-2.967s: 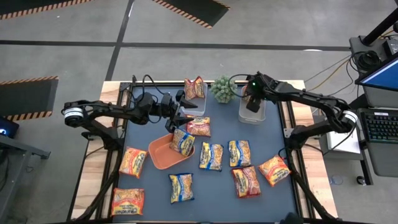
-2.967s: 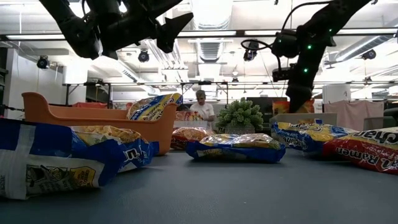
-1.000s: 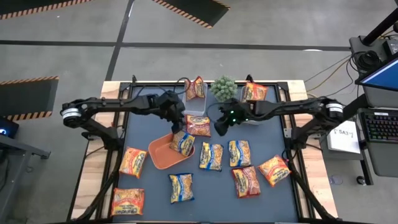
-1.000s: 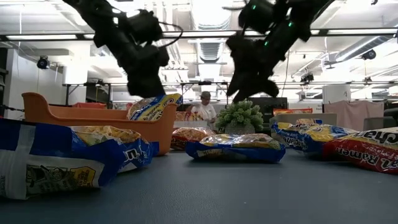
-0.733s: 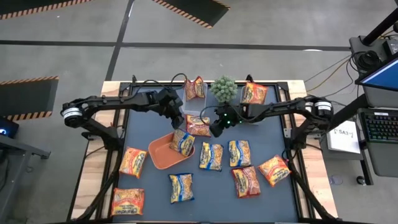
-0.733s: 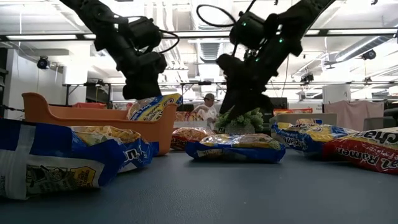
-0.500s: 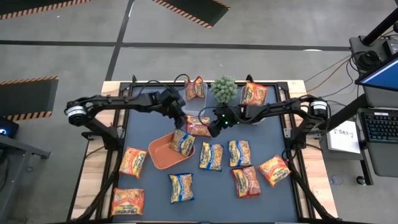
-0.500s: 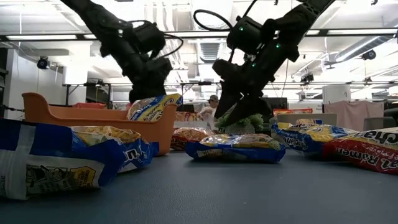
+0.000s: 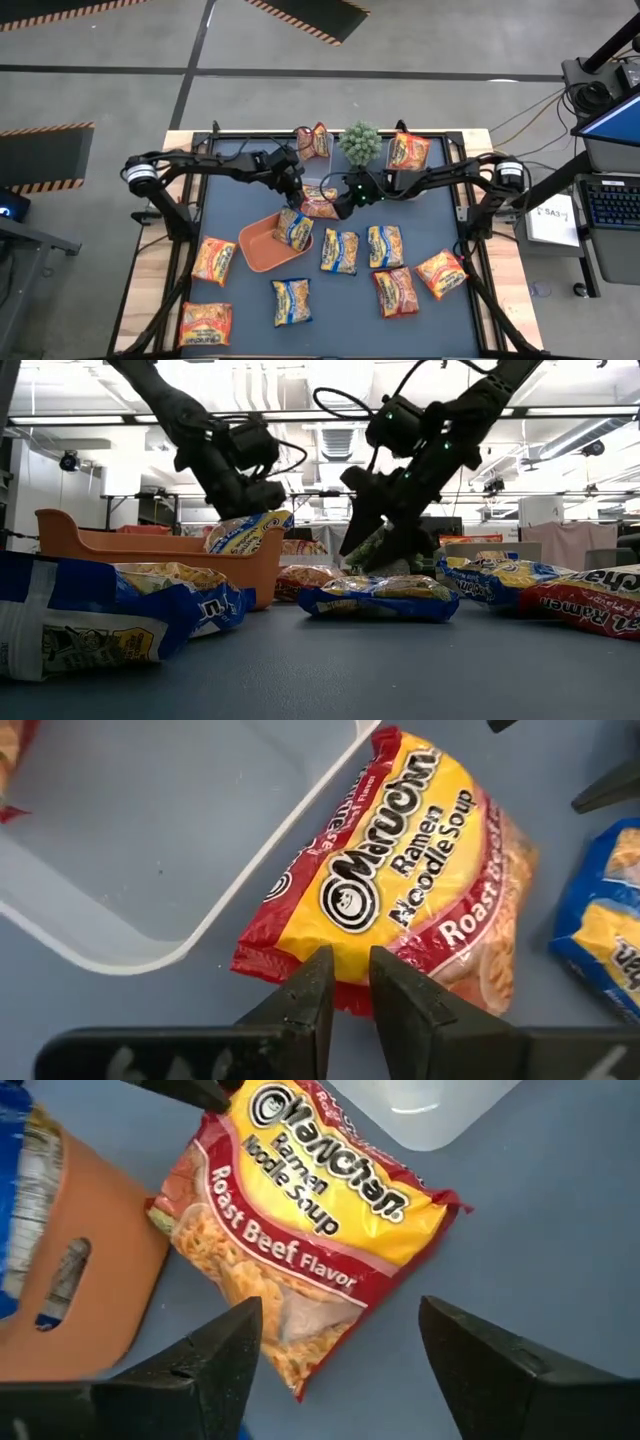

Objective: Sort Maruchan noodles
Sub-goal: Put the red noodle pack into the transparent bin

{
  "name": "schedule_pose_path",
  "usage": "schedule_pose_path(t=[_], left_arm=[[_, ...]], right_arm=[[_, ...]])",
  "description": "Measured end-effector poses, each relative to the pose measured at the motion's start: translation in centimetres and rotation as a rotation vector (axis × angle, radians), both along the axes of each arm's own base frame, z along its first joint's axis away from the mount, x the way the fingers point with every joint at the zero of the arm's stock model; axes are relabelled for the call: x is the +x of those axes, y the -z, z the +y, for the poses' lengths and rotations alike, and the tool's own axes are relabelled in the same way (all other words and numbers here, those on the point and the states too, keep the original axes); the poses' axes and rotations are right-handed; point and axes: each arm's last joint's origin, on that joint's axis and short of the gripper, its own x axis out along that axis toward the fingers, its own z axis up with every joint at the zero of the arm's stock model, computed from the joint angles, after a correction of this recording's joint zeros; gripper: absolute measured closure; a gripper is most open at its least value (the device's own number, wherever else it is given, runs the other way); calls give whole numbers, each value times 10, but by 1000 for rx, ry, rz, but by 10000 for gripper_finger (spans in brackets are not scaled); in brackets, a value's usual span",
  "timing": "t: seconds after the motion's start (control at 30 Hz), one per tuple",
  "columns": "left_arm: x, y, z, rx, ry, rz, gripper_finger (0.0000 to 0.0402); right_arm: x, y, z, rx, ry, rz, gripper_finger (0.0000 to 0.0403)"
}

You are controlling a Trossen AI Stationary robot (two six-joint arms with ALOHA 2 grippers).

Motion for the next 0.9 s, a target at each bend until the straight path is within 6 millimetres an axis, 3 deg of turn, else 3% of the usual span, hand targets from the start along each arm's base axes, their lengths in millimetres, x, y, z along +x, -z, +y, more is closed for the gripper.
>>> schedule_pose_path(t=[0.9], left_arm=[[5, 38, 2, -55, 0, 117, 355]], right_arm=[[3, 4, -5, -16, 109, -53, 99]])
